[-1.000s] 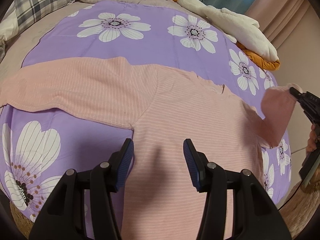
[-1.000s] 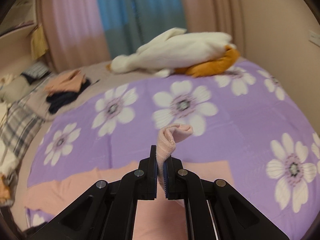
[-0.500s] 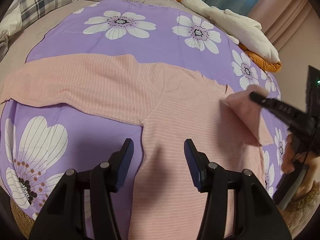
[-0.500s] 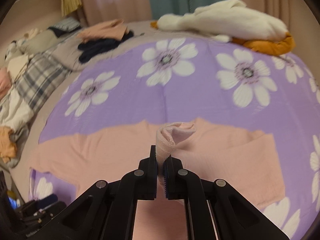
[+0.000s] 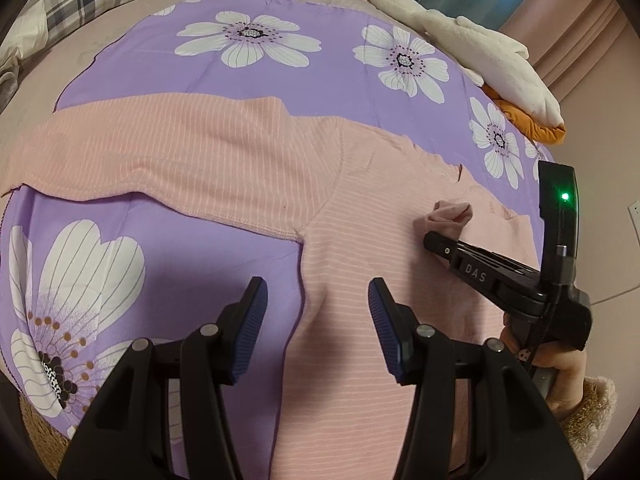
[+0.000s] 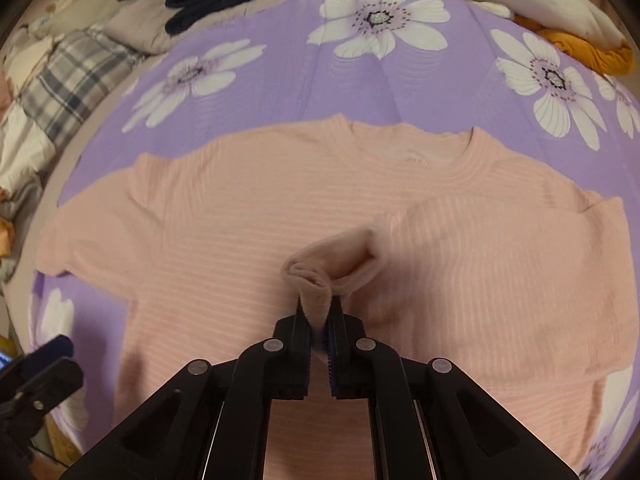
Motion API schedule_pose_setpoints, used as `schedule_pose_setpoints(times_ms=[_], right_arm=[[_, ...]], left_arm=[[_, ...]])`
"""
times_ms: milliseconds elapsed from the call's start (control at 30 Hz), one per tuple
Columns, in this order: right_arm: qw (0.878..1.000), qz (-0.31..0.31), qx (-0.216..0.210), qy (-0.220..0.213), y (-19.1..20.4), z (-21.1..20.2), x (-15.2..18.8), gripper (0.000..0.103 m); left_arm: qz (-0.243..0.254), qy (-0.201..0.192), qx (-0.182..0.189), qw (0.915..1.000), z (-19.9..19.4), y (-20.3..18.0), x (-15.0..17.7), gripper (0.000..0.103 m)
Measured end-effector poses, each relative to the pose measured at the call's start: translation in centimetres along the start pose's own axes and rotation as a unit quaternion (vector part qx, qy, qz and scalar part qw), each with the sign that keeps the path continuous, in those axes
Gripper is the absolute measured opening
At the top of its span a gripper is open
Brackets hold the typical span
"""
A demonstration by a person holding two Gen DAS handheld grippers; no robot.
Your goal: Fold small clothes
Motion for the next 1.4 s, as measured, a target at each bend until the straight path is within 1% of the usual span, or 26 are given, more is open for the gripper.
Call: schedule_pose_setpoints(times_ms=[100,167,267,300,333,367,400,500,567,633,700,767,833,933,967,1000,1033,1067,1100,1133,1167,1200,1233,1300,1400], right_arm=[[1.0,0.002,0.003,-0.003,0.1,-0.2,0.1,0.006],[1.0,0.006,-0.01,-0.003,0.1,-0.3,0.2,0.01],[0.998,0.02,-0.054,-0.002,0.2,-1.2,0.3,0.023],[0.997,0.026,-0.067,-0.004,0.1,-1.7,0.3,0.033],[0.997,0.032,-0.074,-0.007,0.0,-2.0,0.3,0.039],[0.996,0.041,-0.081,-0.015,-0.3,-2.7,0.3,0.053],[0.995,0.05,-0.086,-0.025,-0.8,-3.4,0.2,0.059],[0.991,0.08,-0.099,-0.051,-2.7,-5.6,0.2,0.06],[0.988,0.107,-0.094,-0.066,-4.8,-6.9,0.3,0.062],[0.986,0.128,-0.075,-0.076,-6.6,-7.5,0.4,0.063],[0.984,0.151,-0.047,-0.085,-8.9,-8.4,1.1,0.063],[0.98,0.175,-0.023,-0.09,-11.3,-8.9,1.9,0.063],[0.975,0.201,-0.014,-0.094,-13.3,-9.3,2.9,0.063],[0.968,0.231,-0.014,-0.092,-15.6,-9.5,4.3,0.063],[0.966,0.241,-0.011,-0.09,-16.3,-9.4,4.7,0.063],[0.964,0.25,-0.004,-0.086,-17.1,-9.2,5.2,0.063],[0.963,0.256,0.003,-0.083,-17.6,-9.2,5.8,0.063],[0.962,0.263,0.012,-0.078,-18.4,-8.8,6.3,0.063],[0.961,0.267,0.016,-0.076,-18.9,-8.7,6.7,0.063],[0.959,0.272,0.018,-0.075,-19.4,-8.5,7.1,0.063],[0.956,0.282,0.019,-0.073,-19.9,-8.2,7.4,0.063],[0.955,0.287,0.018,-0.073,-20.3,-8.1,7.7,0.063],[0.953,0.294,0.017,-0.073,-20.8,-8.0,8.0,0.063],[0.95,0.304,0.015,-0.07,-21.6,-7.6,8.5,0.063],[0.948,0.312,0.013,-0.066,-22.1,-7.2,9.2,0.063]], left_arm=[[-0.001,0.0,-0.001,1.0,0.0,0.1,0.0,0.052],[-0.001,0.001,0.0,1.0,0.0,0.1,0.0,0.053],[-0.001,0.002,0.004,1.0,0.1,0.1,-0.1,0.053],[-0.002,0.003,0.004,1.0,0.1,0.1,-0.1,0.054],[-0.004,0.004,0.003,1.0,0.2,0.1,-0.2,0.055],[-0.004,0.004,0.003,1.0,0.2,0.0,-0.2,0.055],[-0.003,0.004,0.005,1.0,0.2,-0.2,-0.3,0.056],[0.004,0.006,0.012,0.9999,0.4,-1.0,-0.6,0.059],[0.012,0.009,0.018,0.9997,0.7,-1.9,-1.0,0.059],[0.022,0.009,0.032,0.9992,1.1,-3.2,-1.7,0.062],[0.039,0.005,0.051,0.9979,1.8,-4.8,-2.7,0.066],[0.053,0.009,0.057,0.9969,3.0,-6.0,-3.3,0.066],[0.066,0.025,0.067,0.9952,5.2,-7.3,-3.7,0.065],[0.074,0.068,0.098,0.9901,9.0,-9.0,-3.4,0.064],[0.074,0.075,0.1,0.9893,9.6,-9.2,-3.4,0.064],[0.076,0.085,0.09,0.9894,10.8,-9.4,-3.2,0.06],[0.079,0.087,0.081,0.9897,11.5,-9.6,-3.1,0.055],[0.082,0.086,0.078,0.9898,11.8,-9.8,-3.1,0.052],[0.088,0.083,0.078,0.9896,12.3,-10.1,-3.2,0.046],[0.089,0.082,0.079,0.9896,12.7,-10.2,-3.2,0.038],[0.086,0.082,0.08,0.9897,12.9,-10.2,-3.2,0.032],[0.081,0.084,0.08,0.99,13.2,-10.2,-3.2,0.02],[0.073,0.085,0.079,0.9905,13.4,-10.0,-3.3,0.015],[0.06,0.084,0.084,0.9911,13.4,-9.9,-3.4,0.01],[0.051,0.082,0.085,0.9917,12.9,-10.2,-3.9,0.006]])
Point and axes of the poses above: each gripper's, at about its wrist camera, not at the fingertips, and z roughly the way its jaws point, y to its left, x to its underside, the point moved 8 cm from there along z, roughly the way its jaws point, and after that the axes turned 4 degrees about x, right-handed, at the moved point
